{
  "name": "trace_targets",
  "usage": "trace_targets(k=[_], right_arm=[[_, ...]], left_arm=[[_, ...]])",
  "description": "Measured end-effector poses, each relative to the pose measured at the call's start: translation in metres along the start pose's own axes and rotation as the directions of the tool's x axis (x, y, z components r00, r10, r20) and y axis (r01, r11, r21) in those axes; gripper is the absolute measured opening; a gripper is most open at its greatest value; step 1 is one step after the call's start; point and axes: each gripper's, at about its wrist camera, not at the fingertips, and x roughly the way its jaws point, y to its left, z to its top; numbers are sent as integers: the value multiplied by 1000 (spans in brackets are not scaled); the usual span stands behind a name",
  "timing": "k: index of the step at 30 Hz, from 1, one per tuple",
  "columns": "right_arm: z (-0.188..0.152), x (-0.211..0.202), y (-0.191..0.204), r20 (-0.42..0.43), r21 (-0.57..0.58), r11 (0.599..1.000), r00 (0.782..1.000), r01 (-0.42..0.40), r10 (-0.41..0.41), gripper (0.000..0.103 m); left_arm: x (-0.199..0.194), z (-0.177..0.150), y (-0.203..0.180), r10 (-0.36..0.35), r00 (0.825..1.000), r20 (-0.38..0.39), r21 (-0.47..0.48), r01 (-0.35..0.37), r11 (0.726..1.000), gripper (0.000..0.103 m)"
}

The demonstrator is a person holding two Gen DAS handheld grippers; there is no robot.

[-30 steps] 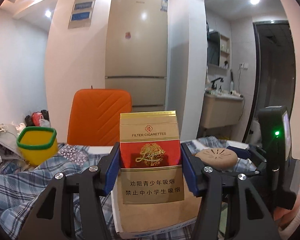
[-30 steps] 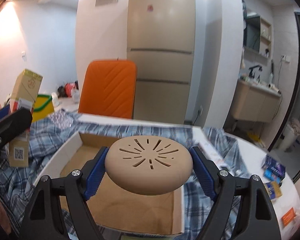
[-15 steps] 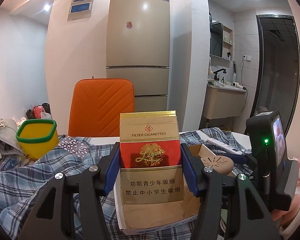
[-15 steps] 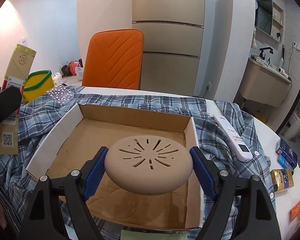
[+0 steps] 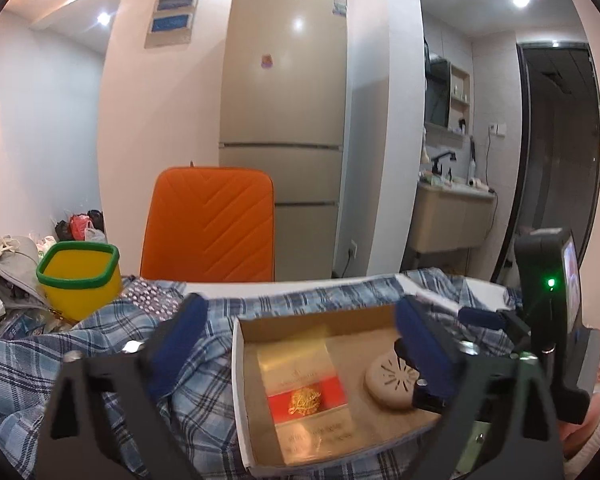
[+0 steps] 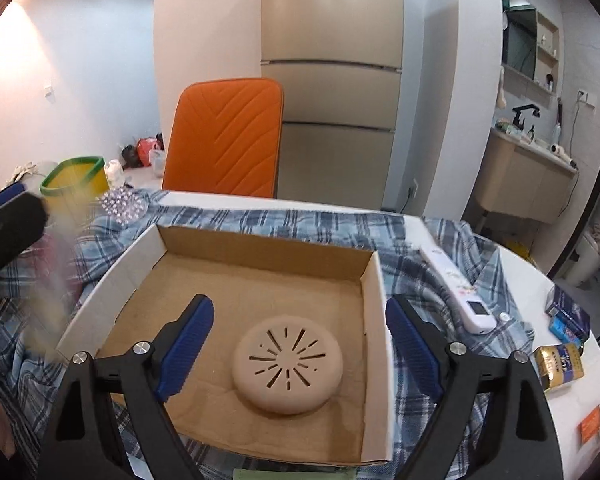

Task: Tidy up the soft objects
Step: 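Open the left gripper releasing the pack while the right gripper releases the disc into the box, then lower the left gripper onto the gold-and-blue battery and close it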

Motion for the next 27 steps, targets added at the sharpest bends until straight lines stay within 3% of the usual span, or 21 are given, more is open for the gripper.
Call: trace_targets(k=[7,13,24,27], right_arm=[[1,-5,-4,12,13,1000,1000,2,-2,90],[4,-20,-2,59,0,1000,998,20,-20,90],[8,-108,-11,225,23,999,974,28,-33,90],[-1,-135,-13,274,26,998,960,50,-55,99]], left_arm=[[0,1,7,7,1000,1,-26,-7,1000,98],[-13,7,-2,12,999,45,-1,-12,1000,98],[-76,19,-14,-4,991,135,24,1,1000,102],[-91,12,-19,-22,990,139,53,15,998,102]])
